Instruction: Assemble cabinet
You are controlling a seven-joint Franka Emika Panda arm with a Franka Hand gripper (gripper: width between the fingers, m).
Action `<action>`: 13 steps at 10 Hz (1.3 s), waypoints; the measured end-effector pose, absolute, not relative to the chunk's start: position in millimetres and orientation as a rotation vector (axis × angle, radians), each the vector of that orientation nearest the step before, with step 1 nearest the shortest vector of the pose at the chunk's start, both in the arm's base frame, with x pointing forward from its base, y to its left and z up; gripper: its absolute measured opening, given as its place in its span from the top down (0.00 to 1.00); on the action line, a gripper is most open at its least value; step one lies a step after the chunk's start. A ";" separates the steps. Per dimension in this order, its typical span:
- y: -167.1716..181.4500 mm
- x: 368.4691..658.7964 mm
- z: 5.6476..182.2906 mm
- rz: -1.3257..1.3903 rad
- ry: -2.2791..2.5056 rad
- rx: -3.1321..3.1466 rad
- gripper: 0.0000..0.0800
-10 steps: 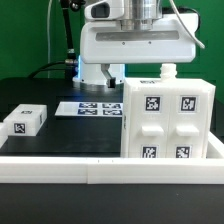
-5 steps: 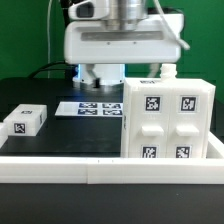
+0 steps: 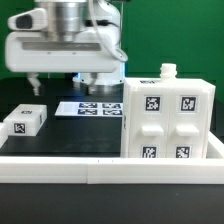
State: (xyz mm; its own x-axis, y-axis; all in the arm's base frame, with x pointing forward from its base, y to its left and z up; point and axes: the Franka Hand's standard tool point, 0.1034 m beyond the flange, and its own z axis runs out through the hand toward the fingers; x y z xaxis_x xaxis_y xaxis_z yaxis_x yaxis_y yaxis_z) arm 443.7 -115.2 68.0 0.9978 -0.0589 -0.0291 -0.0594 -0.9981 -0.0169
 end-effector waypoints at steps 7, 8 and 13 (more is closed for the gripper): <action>-186.8 424.0 47.9 0.078 0.012 -3.145 0.00; -187.5 422.0 43.3 0.087 0.013 -3.146 0.00; -179.7 414.0 20.9 0.141 -0.008 -3.146 0.00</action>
Offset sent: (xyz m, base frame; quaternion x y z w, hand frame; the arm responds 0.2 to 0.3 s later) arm -0.0083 -0.0389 -0.0059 -0.0066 0.0130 -0.0096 0.9998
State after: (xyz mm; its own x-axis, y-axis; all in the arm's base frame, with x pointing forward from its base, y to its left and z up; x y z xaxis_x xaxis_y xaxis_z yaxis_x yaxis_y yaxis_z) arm 414.0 -179.7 20.9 0.9960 0.0049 -0.0894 0.0055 -1.0000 0.0070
